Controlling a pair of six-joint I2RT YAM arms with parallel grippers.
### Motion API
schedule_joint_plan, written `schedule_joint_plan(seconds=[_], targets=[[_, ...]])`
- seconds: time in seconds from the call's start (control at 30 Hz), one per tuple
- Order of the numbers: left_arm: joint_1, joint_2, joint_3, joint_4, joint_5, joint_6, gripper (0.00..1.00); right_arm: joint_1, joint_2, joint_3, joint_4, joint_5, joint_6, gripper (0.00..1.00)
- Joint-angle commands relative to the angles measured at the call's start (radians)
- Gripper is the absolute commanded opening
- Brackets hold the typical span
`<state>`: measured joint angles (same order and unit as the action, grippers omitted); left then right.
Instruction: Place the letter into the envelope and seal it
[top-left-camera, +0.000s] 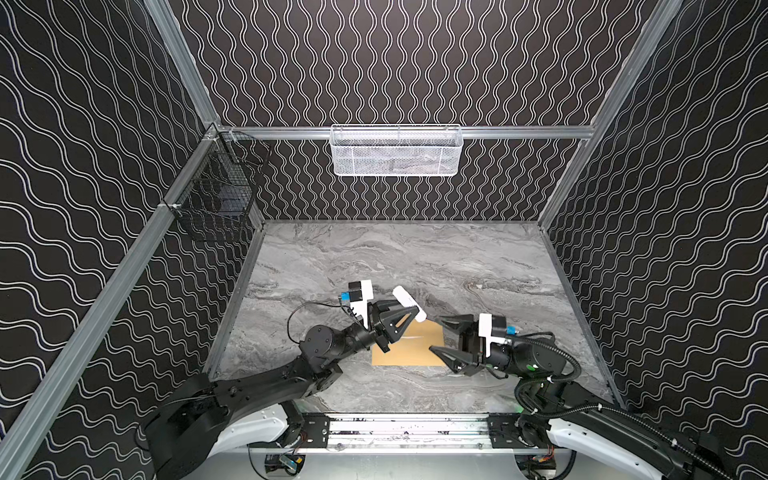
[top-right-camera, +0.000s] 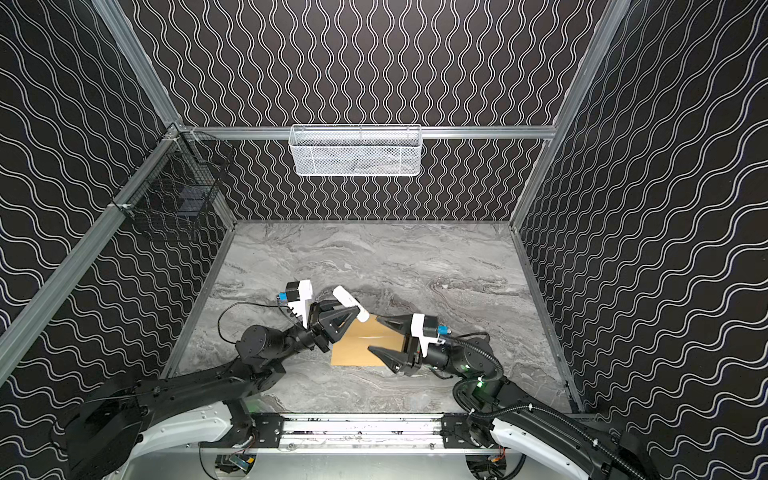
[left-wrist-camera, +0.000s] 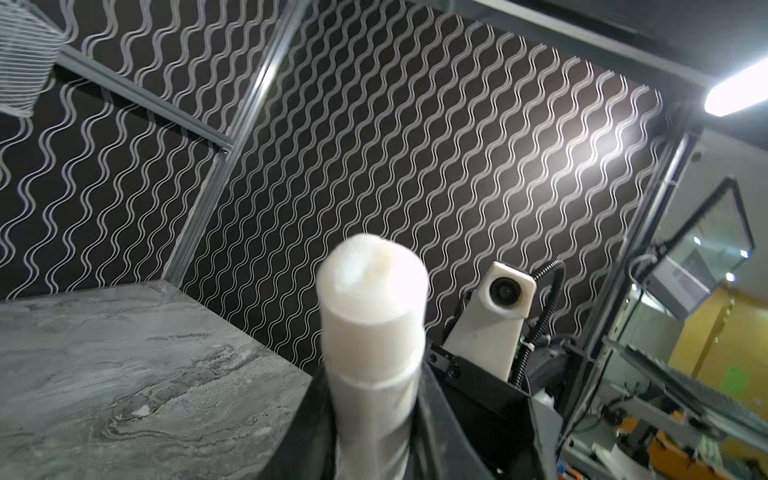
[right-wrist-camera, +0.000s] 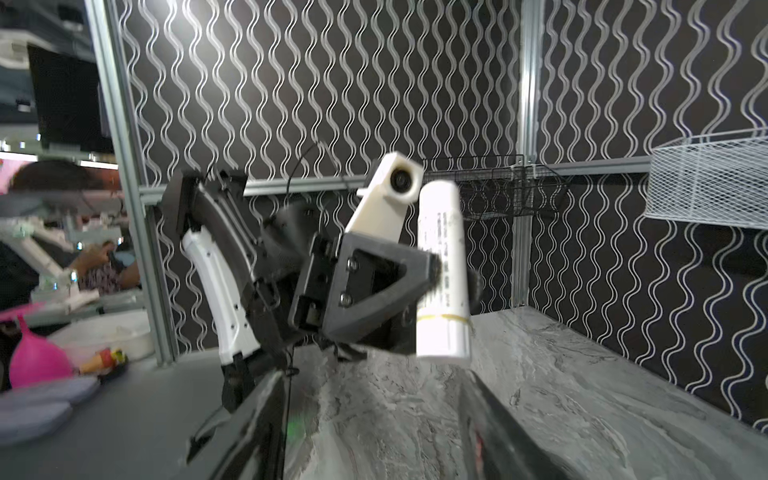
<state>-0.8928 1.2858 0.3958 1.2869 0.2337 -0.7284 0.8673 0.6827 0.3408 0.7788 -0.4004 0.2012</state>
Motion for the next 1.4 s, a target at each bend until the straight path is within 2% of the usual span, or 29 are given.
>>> schedule_joint_plan(seconds=[0.0, 0.17, 0.3, 0.47, 0.6, 0.83, 1.07, 1.37], targets=[[0.018, 0.045, -0.008, 0.192, -0.079, -0.191, 0.00, -0.006, 0.032, 0.010, 0.132, 0.048, 0.298, 0.65], [0.029, 0.107, 0.022, 0.259, -0.073, -0.284, 0.00, -0.038, 0.144, -0.033, 0.419, 0.050, 0.489, 0.65], [0.029, 0.110, 0.045, 0.261, -0.071, -0.301, 0.00, -0.087, 0.242, -0.009, 0.502, 0.002, 0.586, 0.67], [0.028, 0.124, 0.052, 0.261, -0.065, -0.318, 0.00, -0.091, 0.370, 0.016, 0.673, -0.047, 0.611, 0.67], [0.026, 0.124, 0.055, 0.261, -0.060, -0.324, 0.00, -0.090, 0.466, 0.048, 0.781, -0.068, 0.637, 0.63], [0.026, 0.111, 0.043, 0.261, -0.066, -0.318, 0.00, -0.084, 0.565, 0.104, 0.856, -0.096, 0.668, 0.59], [0.025, 0.103, 0.043, 0.261, -0.059, -0.311, 0.00, -0.061, 0.606, 0.163, 0.803, -0.101, 0.633, 0.58], [0.023, 0.091, 0.038, 0.260, -0.058, -0.301, 0.00, -0.054, 0.667, 0.213, 0.812, -0.119, 0.646, 0.49]])
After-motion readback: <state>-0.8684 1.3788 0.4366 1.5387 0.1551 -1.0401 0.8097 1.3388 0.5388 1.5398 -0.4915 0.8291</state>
